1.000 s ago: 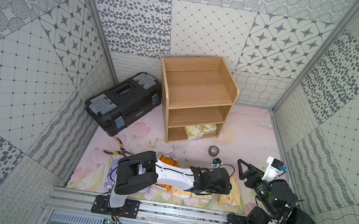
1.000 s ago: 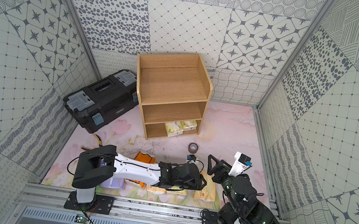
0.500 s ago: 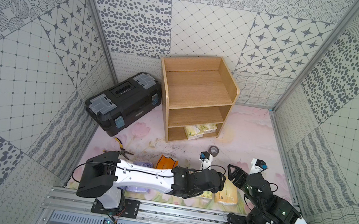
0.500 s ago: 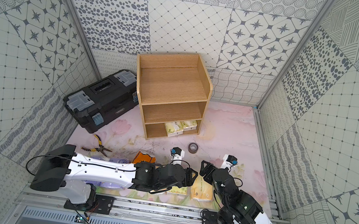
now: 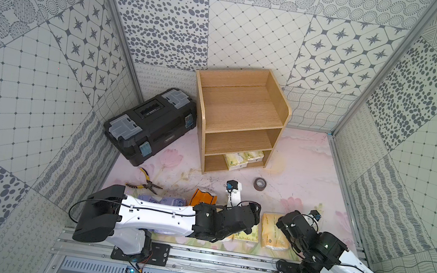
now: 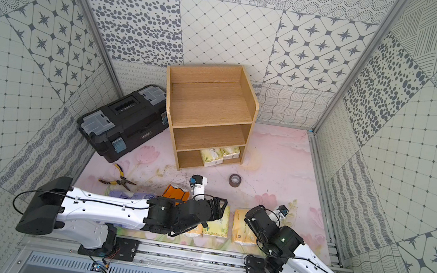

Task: Remove the tissue boxes from the shelf
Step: Move the box of tissues to the center of the board.

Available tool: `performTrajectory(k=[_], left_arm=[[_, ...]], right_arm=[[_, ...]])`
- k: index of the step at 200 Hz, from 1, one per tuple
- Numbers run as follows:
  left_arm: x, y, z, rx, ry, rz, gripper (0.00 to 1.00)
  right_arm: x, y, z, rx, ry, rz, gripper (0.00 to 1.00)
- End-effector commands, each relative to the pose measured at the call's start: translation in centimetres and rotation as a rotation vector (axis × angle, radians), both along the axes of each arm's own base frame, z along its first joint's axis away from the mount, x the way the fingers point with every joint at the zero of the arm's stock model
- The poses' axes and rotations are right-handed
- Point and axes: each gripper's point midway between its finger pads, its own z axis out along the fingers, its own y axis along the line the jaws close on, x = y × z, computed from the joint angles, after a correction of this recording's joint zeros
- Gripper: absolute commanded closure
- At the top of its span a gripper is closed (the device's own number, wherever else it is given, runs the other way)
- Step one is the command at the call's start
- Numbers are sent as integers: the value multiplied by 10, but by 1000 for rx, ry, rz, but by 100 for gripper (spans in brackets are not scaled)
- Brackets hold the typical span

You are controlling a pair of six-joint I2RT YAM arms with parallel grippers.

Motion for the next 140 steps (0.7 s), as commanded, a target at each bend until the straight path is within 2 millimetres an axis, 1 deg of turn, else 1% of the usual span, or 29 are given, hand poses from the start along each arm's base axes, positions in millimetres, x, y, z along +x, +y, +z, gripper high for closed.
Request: performTrajectory(k=[1, 19, 52, 74, 95, 140], left_arm=[[11, 18, 0, 3, -20, 75, 24], [12, 24, -1, -2, -16, 87, 24], [13, 30, -3, -4, -15, 103, 24], [14, 35, -9, 1, 0, 116, 24], [15, 38, -11, 1, 7, 126, 24], [17, 53, -16, -2, 15, 165, 24]], right_arm=[[5, 20, 2, 109, -43, 53, 15], [3, 28, -2, 154, -42, 78, 16], [4, 44, -4, 205, -36, 138, 21], [8, 58, -2, 224, -41, 192, 23], [14, 75, 3, 227, -59, 280, 26], [19, 101, 6, 211, -53, 432, 29]])
